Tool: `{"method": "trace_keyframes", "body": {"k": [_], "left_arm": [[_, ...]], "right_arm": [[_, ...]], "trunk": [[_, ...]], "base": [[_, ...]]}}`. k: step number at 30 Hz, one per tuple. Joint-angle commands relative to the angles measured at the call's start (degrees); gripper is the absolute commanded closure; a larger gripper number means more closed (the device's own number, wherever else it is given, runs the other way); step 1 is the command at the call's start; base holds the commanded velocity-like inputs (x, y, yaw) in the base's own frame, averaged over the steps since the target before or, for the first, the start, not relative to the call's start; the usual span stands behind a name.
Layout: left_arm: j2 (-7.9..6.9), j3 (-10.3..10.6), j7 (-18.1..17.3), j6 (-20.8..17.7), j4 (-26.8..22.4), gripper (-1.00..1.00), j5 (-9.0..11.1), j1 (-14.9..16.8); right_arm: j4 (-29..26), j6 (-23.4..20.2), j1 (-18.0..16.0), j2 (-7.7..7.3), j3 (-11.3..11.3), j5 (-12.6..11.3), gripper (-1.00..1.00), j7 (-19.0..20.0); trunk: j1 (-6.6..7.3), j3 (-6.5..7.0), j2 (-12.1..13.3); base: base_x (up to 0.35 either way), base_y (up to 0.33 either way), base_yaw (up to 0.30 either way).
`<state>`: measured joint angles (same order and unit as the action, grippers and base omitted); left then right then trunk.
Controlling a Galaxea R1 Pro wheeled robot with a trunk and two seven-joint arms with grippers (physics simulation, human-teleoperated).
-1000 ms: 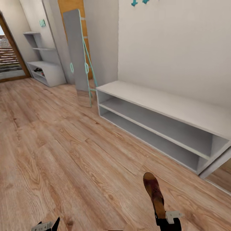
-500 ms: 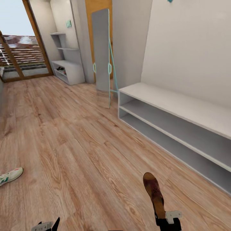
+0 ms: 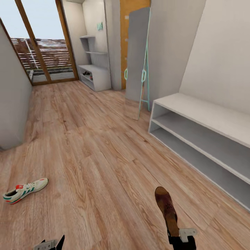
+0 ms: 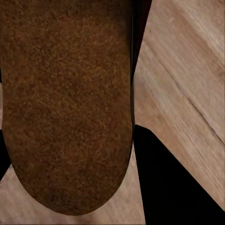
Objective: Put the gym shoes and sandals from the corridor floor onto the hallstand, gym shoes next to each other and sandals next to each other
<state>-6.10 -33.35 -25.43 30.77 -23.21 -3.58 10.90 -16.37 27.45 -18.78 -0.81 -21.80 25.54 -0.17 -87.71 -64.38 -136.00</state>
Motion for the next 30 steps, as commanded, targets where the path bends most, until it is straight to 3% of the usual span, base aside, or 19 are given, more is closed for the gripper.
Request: {"method": "trace_keyframes", "body": {"k": [1,30], "left_arm": [[0.04,-0.5,-0.4,0.2,0.1,-1.0,-0.4,0.1],[0.04,-0.5,-0.4,0.3,0.1,-1.0,-0.4,0.1]], "right_arm": [[0.0,0.2,0.0,0.02,-0.4,0.4,1.0,0.1],[0.0,0.2,0.0,0.02,-0.4,0.5,1.0,0.1]], "trunk": [[-0.01,-0.04,0.0],[-0.01,-0.04,0.0]], "base": [[0.242,0.248,0.281],[0.236,0.248,0.281]]}}
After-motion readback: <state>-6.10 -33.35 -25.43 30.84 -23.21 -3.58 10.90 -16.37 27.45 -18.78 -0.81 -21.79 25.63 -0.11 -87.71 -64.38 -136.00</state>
